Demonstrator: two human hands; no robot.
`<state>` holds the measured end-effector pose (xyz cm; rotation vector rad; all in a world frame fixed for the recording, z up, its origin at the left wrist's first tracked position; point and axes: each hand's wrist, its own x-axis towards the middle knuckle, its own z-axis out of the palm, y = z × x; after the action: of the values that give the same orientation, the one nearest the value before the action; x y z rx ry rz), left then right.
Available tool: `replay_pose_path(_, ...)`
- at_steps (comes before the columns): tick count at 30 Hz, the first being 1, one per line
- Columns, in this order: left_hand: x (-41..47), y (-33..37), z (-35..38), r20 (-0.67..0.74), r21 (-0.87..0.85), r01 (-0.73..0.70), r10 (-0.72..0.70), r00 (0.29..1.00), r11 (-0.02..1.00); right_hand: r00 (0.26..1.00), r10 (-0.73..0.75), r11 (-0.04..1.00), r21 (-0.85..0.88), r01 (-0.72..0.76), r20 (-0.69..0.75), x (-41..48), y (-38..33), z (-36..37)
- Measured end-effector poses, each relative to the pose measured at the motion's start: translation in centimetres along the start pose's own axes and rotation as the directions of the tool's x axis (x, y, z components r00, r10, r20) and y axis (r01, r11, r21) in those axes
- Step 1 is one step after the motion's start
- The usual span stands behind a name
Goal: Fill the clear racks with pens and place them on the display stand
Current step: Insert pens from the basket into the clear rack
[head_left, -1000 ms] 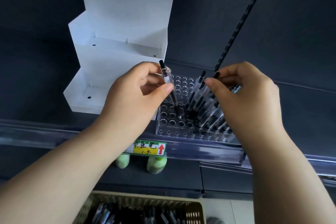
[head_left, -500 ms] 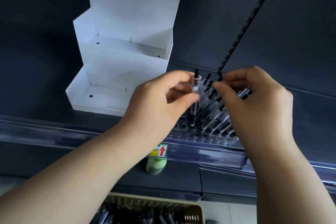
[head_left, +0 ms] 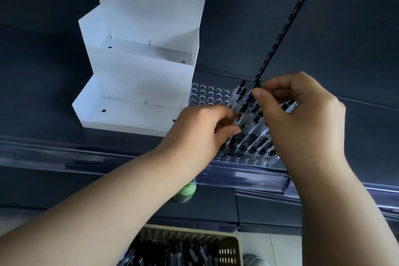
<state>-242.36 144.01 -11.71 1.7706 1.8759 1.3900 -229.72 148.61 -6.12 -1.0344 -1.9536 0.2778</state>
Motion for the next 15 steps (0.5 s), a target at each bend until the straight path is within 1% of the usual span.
replay_pose_path(7, -0.11, 0.07, 0.43, 0.036, 0.147, -0.106, 0.101, 0.994, 0.983, 1.0, -0.015, 1.0, 0.001, 0.015, -0.006, -0.09, 0.08, -0.03)
replay_pose_path(11, -0.17, -0.18, 0.56, 0.083, 0.205, -0.155, 0.14, 0.987, 0.966, 1.0, -0.028, 1.0, -0.003, 0.028, -0.009, -0.18, 0.08, 0.14)
replay_pose_path(15, -0.2, -0.23, 0.83, 0.095, 0.265, -0.187, 0.167, 0.981, 0.946, 1.0, -0.028, 1.0, -0.011, 0.028, -0.005, -0.24, 0.14, 0.16)
